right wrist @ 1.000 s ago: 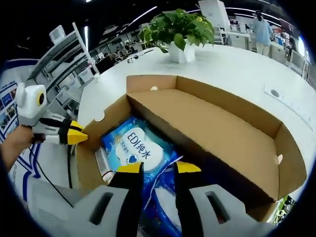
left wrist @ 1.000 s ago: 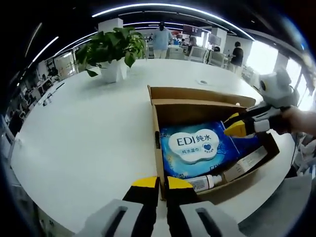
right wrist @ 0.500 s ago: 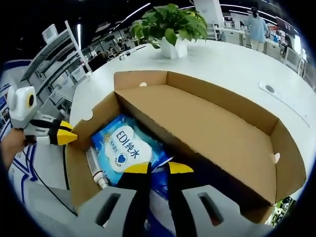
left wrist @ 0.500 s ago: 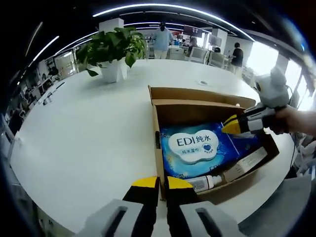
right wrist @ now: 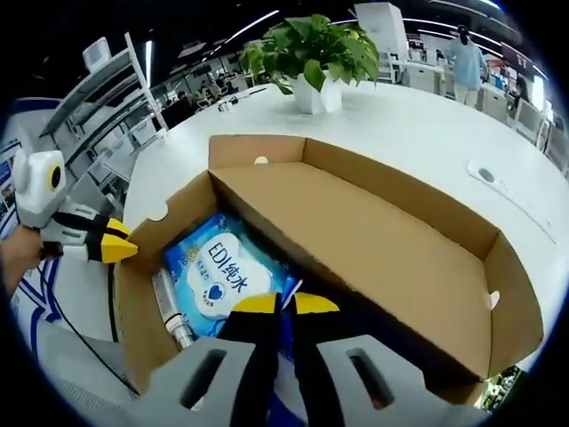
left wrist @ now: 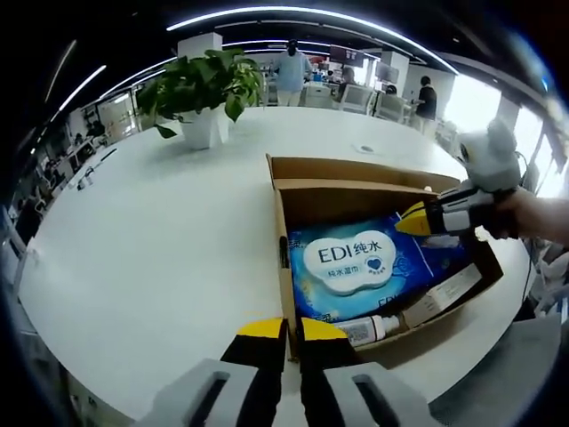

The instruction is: Operate the shoe box by opening the lid, removing the specified soft item, and placing it in the target area until the item is outside and the box remains undamaged.

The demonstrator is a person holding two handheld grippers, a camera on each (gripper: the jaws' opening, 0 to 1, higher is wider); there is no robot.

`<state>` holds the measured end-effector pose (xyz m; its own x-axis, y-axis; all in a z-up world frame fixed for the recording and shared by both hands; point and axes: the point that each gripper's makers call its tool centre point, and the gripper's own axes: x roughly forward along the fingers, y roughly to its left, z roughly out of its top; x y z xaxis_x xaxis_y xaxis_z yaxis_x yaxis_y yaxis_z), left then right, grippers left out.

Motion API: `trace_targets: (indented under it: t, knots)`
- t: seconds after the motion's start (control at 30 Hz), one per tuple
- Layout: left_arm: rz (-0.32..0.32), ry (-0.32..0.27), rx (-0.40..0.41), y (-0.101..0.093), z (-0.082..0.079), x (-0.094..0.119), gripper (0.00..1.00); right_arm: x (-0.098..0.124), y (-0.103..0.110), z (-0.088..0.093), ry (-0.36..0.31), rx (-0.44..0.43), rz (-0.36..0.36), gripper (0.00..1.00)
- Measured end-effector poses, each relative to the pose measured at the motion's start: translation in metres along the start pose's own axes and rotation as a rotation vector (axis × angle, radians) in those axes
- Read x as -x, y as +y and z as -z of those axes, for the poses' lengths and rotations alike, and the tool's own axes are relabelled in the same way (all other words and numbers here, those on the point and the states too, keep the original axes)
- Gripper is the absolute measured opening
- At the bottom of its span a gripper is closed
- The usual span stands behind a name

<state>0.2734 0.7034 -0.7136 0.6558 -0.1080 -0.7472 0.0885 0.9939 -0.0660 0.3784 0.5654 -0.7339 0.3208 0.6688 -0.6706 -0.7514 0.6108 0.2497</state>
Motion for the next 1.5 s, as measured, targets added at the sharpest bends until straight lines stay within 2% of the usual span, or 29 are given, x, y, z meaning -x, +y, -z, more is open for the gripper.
trace_targets:
  t: [0.17,0.37,0.67,0.97,1.07,1.17,1.33,1.5]
  knots:
    - [0.001,-0.001,-0.004,0.000,0.000,0.000,0.04,0.013,0.006,-0.011,-0.037,-0.071,-0.024,0.01]
    - [0.000,0.003,-0.009,0.000,0.000,0.000,0.04,0.028,0.009,-0.019,-0.060,-0.083,-0.022,0.00]
    - [-0.001,0.015,-0.014,0.000,-0.001,0.000,0.04,0.042,0.007,-0.021,-0.069,-0.051,-0.001,0.00]
    - [0.037,0.035,0.010,0.000,-0.003,0.001,0.06,0.057,-0.002,-0.017,-0.070,-0.054,0.019,0.00]
    - [0.049,-0.004,0.048,0.000,-0.014,0.004,0.07,0.061,-0.004,-0.016,-0.071,-0.054,0.024,0.00]
    - [0.055,-0.019,0.046,-0.003,-0.022,0.007,0.11,0.064,-0.007,-0.014,-0.067,-0.059,0.025,0.00]
    - [0.067,-0.053,0.001,-0.016,-0.041,0.009,0.16,0.068,-0.012,-0.011,-0.062,-0.068,0.030,0.00]
    - [0.101,-0.051,-0.037,-0.031,-0.049,0.002,0.17,0.071,-0.018,-0.007,-0.053,-0.071,0.038,0.00]
